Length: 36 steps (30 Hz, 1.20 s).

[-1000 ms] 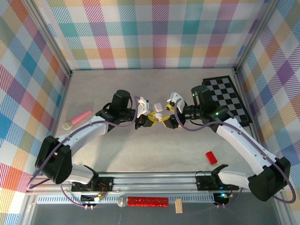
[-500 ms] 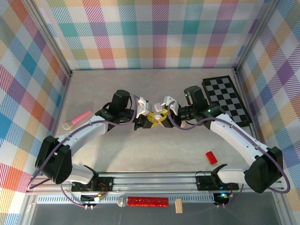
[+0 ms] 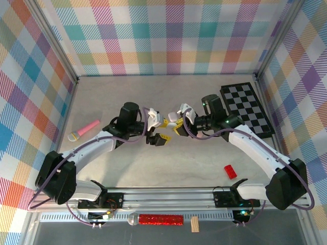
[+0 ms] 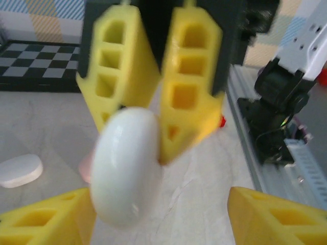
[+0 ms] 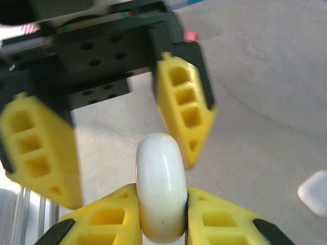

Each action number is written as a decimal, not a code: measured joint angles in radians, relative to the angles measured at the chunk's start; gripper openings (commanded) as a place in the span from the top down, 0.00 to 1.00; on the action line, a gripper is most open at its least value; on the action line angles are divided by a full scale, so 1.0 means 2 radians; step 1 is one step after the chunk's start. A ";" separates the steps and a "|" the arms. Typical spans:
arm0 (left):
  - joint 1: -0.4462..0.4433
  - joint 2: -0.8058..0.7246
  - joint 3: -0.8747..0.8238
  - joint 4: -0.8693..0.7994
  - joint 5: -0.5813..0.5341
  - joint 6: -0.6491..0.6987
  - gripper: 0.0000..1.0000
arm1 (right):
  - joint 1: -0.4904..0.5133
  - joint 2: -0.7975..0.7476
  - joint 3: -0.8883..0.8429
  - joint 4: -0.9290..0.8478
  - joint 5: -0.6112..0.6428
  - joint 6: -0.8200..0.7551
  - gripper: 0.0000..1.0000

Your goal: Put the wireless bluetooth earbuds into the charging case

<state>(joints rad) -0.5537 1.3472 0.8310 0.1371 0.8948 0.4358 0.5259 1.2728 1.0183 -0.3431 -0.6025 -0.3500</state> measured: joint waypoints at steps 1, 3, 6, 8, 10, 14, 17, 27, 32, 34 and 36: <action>0.000 -0.005 -0.013 0.012 -0.010 -0.001 0.22 | -0.005 0.000 -0.007 0.010 0.005 0.017 0.85; 0.000 -0.012 -0.034 0.025 -0.033 0.000 0.17 | -0.014 0.000 -0.021 0.036 0.019 0.065 0.87; 0.000 -0.020 -0.067 0.048 -0.077 0.001 0.08 | -0.026 0.010 -0.040 0.078 0.044 0.149 0.88; 0.000 -0.021 -0.083 0.062 -0.104 0.002 0.03 | -0.029 0.025 -0.051 0.102 0.060 0.199 0.87; 0.000 -0.018 -0.094 0.072 -0.124 0.004 0.01 | -0.031 0.051 -0.058 0.119 0.079 0.247 0.87; 0.000 0.000 -0.095 0.096 -0.143 0.005 0.00 | -0.031 0.112 -0.061 0.134 0.099 0.318 0.87; 0.000 0.008 -0.095 0.105 -0.151 0.010 0.00 | -0.031 0.155 -0.066 0.155 0.099 0.367 0.86; 0.000 0.010 -0.095 0.103 -0.156 0.028 0.00 | -0.027 0.235 -0.070 0.177 0.115 0.426 0.73; 0.000 0.010 -0.093 0.095 -0.161 0.027 0.00 | -0.027 0.230 -0.070 0.171 0.143 0.420 0.51; 0.003 0.010 -0.093 0.089 -0.172 0.021 0.00 | -0.027 0.215 -0.070 0.161 0.161 0.412 0.40; 0.008 0.009 -0.093 0.091 -0.187 0.010 0.00 | -0.027 0.192 -0.070 0.150 0.179 0.401 0.34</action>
<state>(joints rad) -0.5385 1.3659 0.6449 0.3191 0.5201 0.4553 0.4725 1.6562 0.8780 -0.0425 -0.2436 0.4511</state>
